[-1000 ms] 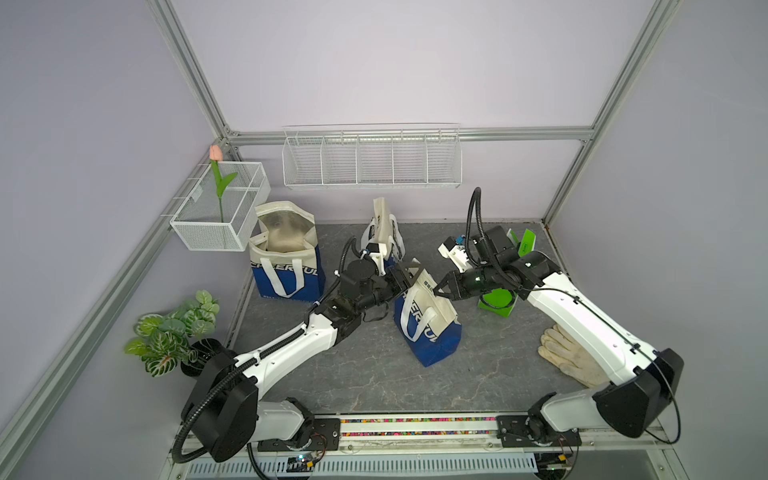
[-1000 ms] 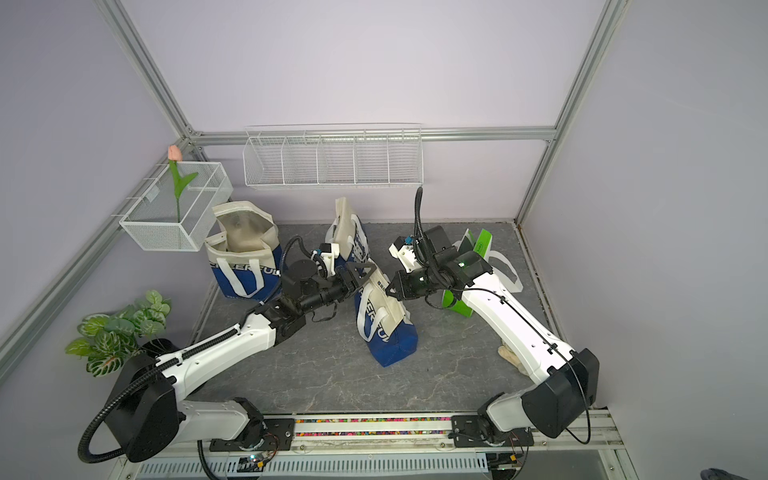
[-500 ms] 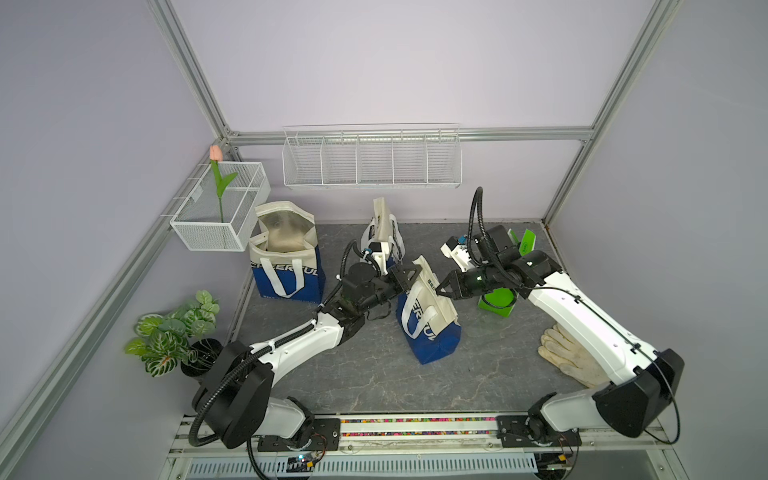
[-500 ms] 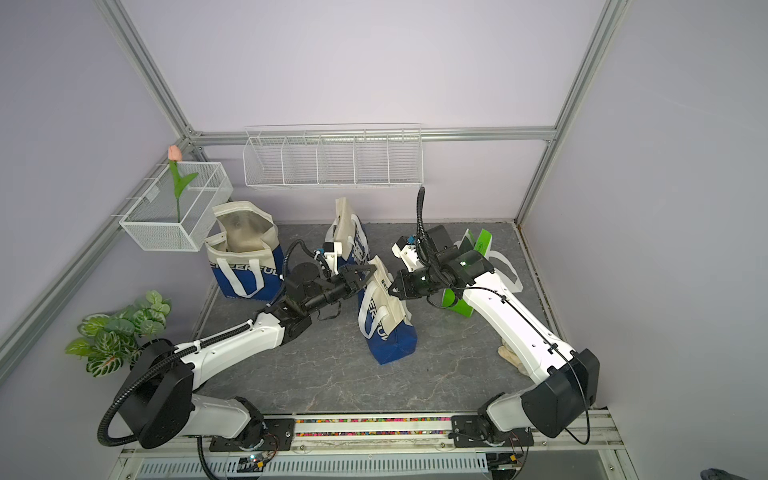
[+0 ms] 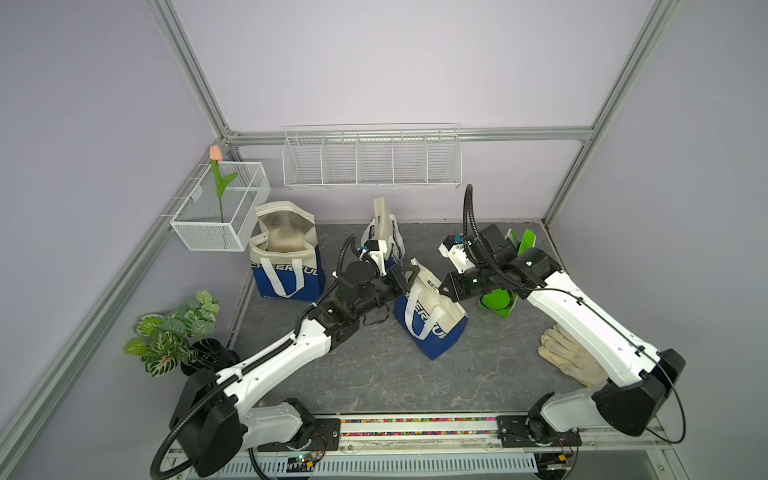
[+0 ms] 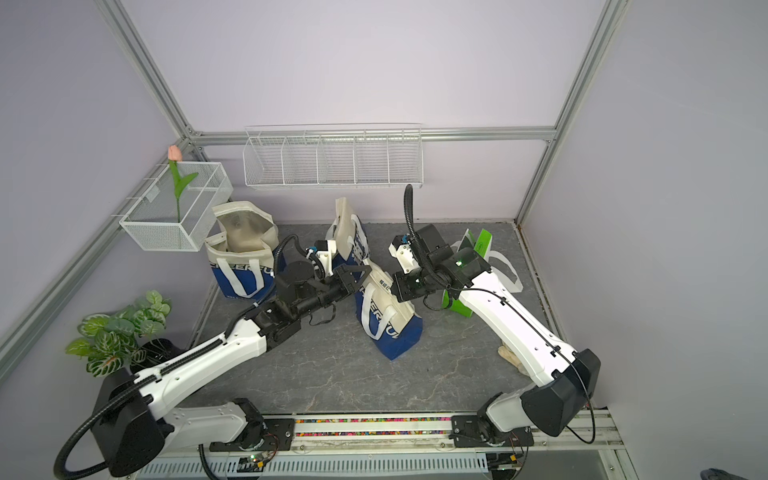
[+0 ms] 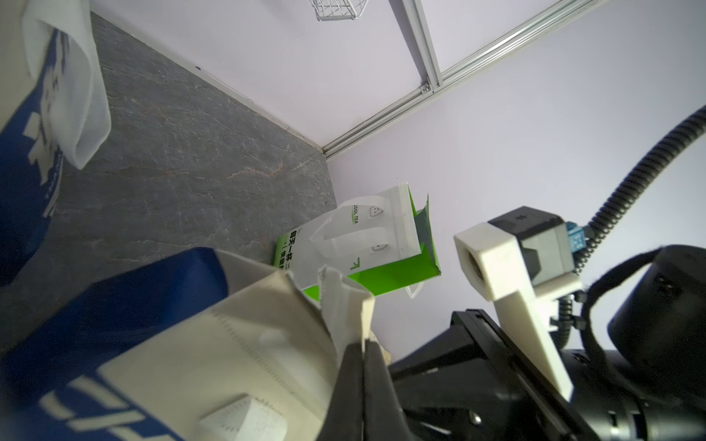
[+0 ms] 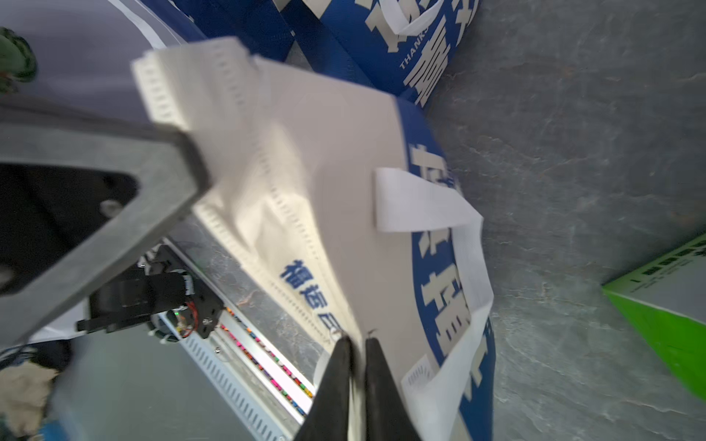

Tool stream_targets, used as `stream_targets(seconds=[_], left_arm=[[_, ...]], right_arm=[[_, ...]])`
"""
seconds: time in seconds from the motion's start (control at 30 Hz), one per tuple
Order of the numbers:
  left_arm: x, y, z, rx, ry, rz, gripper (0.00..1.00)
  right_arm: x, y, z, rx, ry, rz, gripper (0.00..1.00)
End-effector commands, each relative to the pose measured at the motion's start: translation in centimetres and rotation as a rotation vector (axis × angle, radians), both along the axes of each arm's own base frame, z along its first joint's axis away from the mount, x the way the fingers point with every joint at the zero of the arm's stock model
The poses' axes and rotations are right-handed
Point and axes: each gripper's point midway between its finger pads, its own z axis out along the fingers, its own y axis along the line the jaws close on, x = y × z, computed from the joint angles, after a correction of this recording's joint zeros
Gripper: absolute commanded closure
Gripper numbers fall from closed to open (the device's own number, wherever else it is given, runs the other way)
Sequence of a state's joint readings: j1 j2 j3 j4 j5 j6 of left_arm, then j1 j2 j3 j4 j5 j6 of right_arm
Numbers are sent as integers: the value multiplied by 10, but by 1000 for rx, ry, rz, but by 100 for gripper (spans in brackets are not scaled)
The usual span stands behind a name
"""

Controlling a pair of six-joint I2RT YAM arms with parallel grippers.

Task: Open the takeout bag
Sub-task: Open the takeout bag at the center of the board.

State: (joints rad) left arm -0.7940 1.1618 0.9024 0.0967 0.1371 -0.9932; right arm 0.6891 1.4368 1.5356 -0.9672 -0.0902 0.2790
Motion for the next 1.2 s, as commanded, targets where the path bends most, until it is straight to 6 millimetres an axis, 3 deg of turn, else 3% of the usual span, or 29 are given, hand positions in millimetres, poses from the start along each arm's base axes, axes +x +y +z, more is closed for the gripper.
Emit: stream_targets(seconds=[0.0, 0.07, 0.17, 0.2, 0.3, 0.4, 0.5, 0.63, 0.8, 0.93, 1.17], left_arm=[[0, 23, 15, -41, 19, 100, 100], [-4, 26, 10, -42, 47, 107, 100], [-4, 29, -2, -39, 98, 127, 100], [-5, 30, -3, -34, 107, 132, 100], [-6, 35, 1, -26, 120, 146, 100], [-6, 40, 2, -3, 125, 164, 100], [-7, 44, -2, -4, 134, 182, 100], [-6, 41, -13, -15, 156, 177, 100], [-2, 30, -20, -31, 169, 152, 100], [2, 28, -26, -26, 175, 163, 100], [9, 18, -24, -49, 162, 153, 100]], right_arm=[[17, -33, -9, -210, -116, -96, 77], [15, -25, 0, -192, -171, -82, 61], [9, -9, 27, -137, -316, -51, 25], [7, -6, 35, -137, -374, -41, 19], [1, -4, 48, -183, -500, -42, 13], [1, -1, 39, -205, -504, -34, 11], [5, 0, 23, -190, -426, -23, 15], [4, 2, 12, -109, -310, -3, 35], [-12, 13, 3, -57, -213, 62, 40], [-15, 10, -9, -75, -155, 44, 49], [-20, 13, -17, -48, -105, 51, 76]])
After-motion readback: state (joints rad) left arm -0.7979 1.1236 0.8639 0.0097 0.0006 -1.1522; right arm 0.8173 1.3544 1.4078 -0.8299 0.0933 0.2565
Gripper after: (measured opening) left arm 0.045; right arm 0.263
